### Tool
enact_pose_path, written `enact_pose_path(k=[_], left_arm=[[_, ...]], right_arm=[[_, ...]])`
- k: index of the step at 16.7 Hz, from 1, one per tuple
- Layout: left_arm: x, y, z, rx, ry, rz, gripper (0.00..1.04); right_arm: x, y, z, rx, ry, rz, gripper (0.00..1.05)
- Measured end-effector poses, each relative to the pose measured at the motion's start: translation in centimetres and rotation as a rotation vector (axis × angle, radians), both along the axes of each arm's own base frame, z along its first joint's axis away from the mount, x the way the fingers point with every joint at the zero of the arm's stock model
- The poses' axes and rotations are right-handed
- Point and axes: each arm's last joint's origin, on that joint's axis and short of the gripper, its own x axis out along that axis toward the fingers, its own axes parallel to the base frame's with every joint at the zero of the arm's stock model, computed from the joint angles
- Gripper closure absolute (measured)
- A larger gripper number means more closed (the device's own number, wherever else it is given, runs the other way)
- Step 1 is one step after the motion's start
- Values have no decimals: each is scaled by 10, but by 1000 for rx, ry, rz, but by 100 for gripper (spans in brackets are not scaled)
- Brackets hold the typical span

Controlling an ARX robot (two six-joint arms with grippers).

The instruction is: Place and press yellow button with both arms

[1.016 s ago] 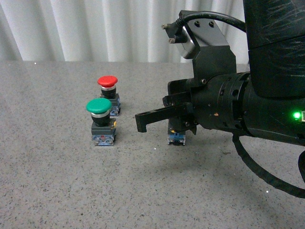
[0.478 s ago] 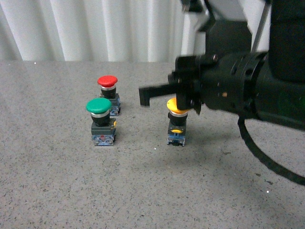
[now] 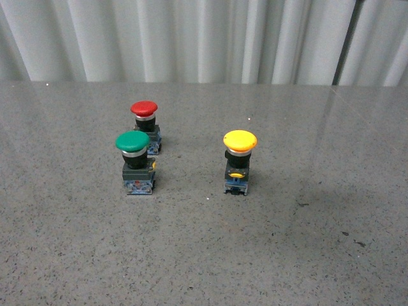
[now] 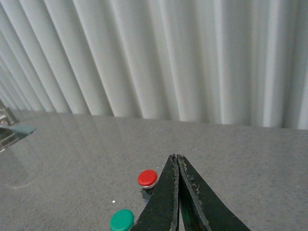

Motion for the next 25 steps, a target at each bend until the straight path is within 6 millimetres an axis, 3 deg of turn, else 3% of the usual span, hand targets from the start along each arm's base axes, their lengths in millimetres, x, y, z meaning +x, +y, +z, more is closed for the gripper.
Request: enact_pose_path(k=[3, 5, 7, 8, 15, 19, 25], left_arm=[[0, 0, 0, 0, 0, 0, 7], [0, 0, 0, 0, 0, 0, 7], [0, 0, 0, 0, 0, 1, 7], [0, 0, 0, 0, 0, 0, 7], [0, 0, 0, 0, 0, 2, 7], [0, 0, 0, 0, 0, 1, 7], [0, 0, 0, 0, 0, 0, 7]], right_arm=[[-42, -40, 3, 38, -22, -114, 103], [-76, -68, -2, -90, 33, -378, 103], [-112, -99, -31, -209, 76, -488, 103], [-121, -108, -39, -210, 53, -505, 103], [-133, -132, -72, -217, 19, -520, 103], [-143, -130, -89, -228, 49, -490, 103], [-145, -130, -93, -220, 17, -492, 103]])
